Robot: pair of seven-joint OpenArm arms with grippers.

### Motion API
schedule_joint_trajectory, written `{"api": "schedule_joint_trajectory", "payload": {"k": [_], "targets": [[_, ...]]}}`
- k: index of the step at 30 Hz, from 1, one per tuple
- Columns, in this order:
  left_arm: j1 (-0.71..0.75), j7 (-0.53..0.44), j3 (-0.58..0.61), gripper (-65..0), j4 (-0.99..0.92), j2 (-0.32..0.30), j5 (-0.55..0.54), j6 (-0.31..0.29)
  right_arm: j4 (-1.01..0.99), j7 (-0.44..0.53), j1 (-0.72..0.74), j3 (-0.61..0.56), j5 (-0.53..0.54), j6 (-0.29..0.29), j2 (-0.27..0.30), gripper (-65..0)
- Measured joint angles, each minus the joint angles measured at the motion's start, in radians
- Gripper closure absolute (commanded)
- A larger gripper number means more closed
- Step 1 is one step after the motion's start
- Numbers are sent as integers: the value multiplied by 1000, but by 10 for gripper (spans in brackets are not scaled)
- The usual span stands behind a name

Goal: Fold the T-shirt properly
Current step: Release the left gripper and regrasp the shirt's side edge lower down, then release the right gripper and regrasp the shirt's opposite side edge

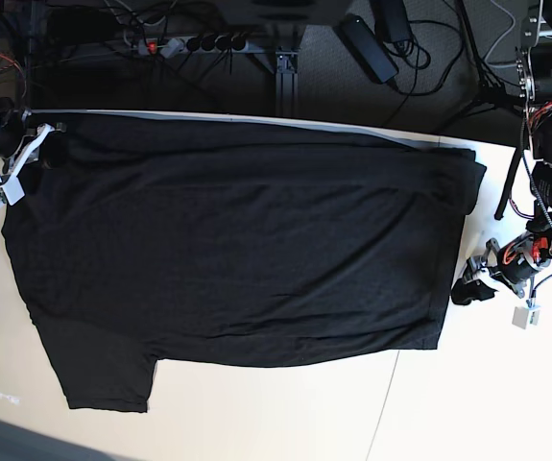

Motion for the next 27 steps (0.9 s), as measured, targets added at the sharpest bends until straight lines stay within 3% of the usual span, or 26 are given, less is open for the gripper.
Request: {"api": "schedule_joint_trajectory", "payload": {"k": [6,18,21,25,27], "targets": [[-133,-60,-4,-327,-206,48,37,-5,0,0,0,0,0,0,0,0],[-163,-60,-5,-321,-225,146,66,-6,0,0,0,0,3,0,0,0],[-163,-67,-5,-231,-225,161,81,-7,0,-1,0,0,15,0,0,0],[-159,-63,-4,0,-226,171,99,-8,0,-3,0,0,18,0,0,0],[-157,-63,-4,0,-226,170,91,-8,0,-3,0,0,17,0,0,0]]}}
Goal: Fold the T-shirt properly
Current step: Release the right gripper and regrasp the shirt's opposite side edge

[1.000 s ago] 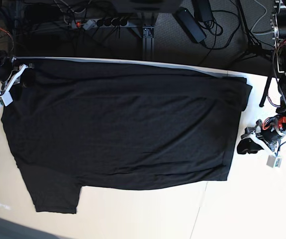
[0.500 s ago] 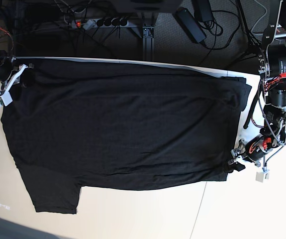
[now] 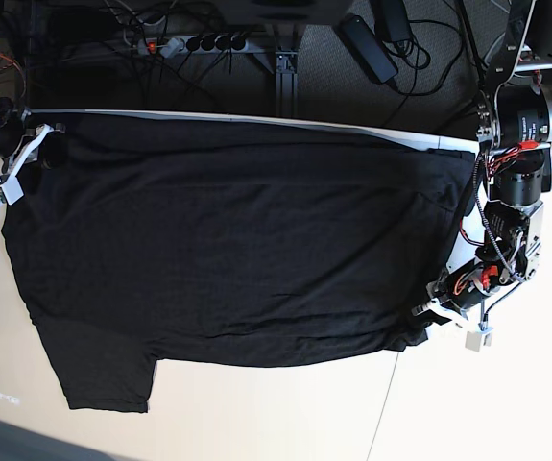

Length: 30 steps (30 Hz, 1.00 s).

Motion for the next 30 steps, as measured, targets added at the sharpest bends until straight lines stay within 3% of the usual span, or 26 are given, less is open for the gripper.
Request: {"api": "schedule_joint_trajectory", "payload": {"k": [12,19,22,26,30], "targets": [[-3,-2,0,0,1,0,38,-2,18,-84,109,123,30,3,-17,0],[-5,12,0,0,1,-1,47,-35,42,-119,237,270,82,3,-5,0],[-6,28,0,0,1,-3,45,-36,34,-96,280,290,39,3,17,0],[-7,35,0,0,1,-2,44,-40,-73,-7,441,295,-76,0,33,-185],[-6,54,0,0,1,-3,45,-84,-312,15,637,294,-104,-6,32,-288]]}}
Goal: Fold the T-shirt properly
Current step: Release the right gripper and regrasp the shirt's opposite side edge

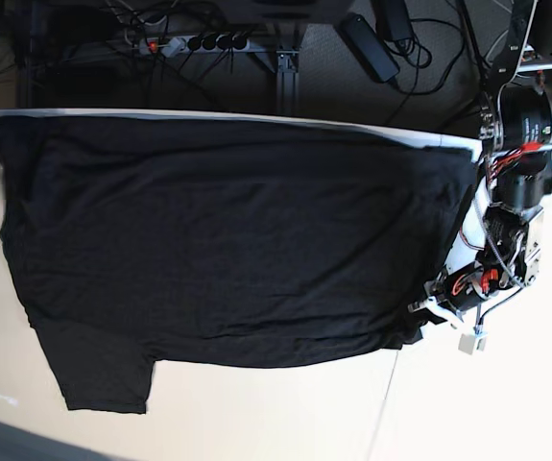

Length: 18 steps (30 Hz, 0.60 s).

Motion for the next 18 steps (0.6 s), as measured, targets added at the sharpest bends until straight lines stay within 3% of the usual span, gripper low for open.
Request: {"api": "schedule_joint_trajectory", "payload": {"k": [10,13,18], "targets": [[0,-4,50,0,1,-5,-10,-7,-624,33,348,5,-114,0,-19,-312],[0,-10,83,0,3,-5,-16,-8,-739,34,372,6,-132,0,-46,-343],[-2,-12,109,0,5,-5,-28,-9,-797,60,378,8,-182,0,-85,-343]]}}
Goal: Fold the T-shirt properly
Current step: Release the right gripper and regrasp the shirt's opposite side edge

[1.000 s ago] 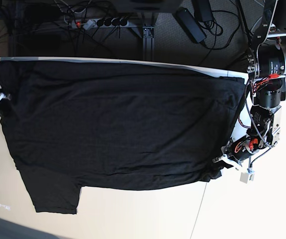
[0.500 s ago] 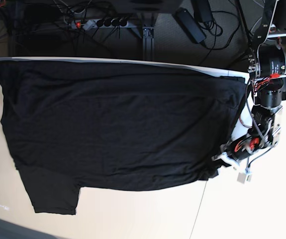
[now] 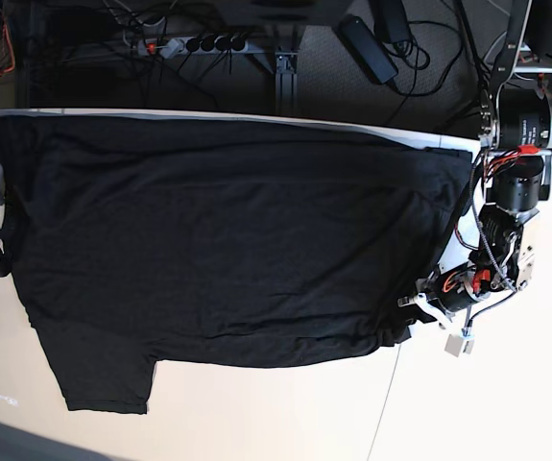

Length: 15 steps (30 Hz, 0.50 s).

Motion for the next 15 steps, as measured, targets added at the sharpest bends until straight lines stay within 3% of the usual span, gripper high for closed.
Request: {"api": "schedule_joint_trajectory", "payload": {"k": [15], "targets": [[2,-3,3,0,0,-6,-10,-7,13,88,9,4,-39,7,-103,-343]]}}
